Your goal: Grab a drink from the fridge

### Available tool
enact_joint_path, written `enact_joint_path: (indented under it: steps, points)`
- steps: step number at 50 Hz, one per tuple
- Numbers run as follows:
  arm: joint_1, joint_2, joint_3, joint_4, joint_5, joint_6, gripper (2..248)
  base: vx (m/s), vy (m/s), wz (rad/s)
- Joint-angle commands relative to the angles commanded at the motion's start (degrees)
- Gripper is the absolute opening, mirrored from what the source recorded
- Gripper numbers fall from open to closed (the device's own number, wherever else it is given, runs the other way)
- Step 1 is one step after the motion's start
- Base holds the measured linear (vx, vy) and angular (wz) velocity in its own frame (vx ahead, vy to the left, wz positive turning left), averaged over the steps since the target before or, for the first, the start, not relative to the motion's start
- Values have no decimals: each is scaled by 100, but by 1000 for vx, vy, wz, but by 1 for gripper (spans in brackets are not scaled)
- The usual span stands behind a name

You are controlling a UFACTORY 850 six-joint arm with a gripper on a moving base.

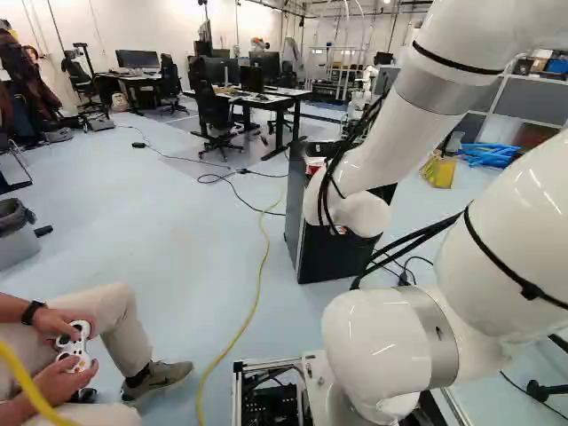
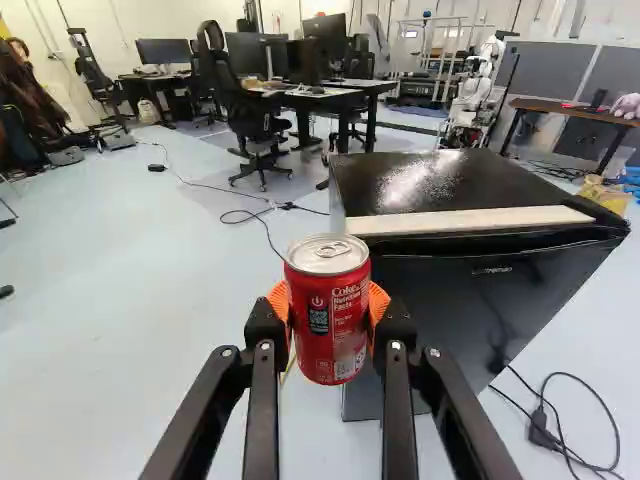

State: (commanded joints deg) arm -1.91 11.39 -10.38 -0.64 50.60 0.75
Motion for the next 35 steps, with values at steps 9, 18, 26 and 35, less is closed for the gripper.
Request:
enact_joint_path:
  steps: [9, 18, 26, 35]
  points:
    - [75, 180, 210, 25, -24, -29, 95, 0, 0, 0]
    - [131, 316, 369, 44, -41, -51, 95, 0, 0, 0]
    - [166, 400, 466, 55, -52, -65, 95, 0, 0, 0]
    - [187, 451, 527, 62, -59, -73, 95, 0, 0, 0]
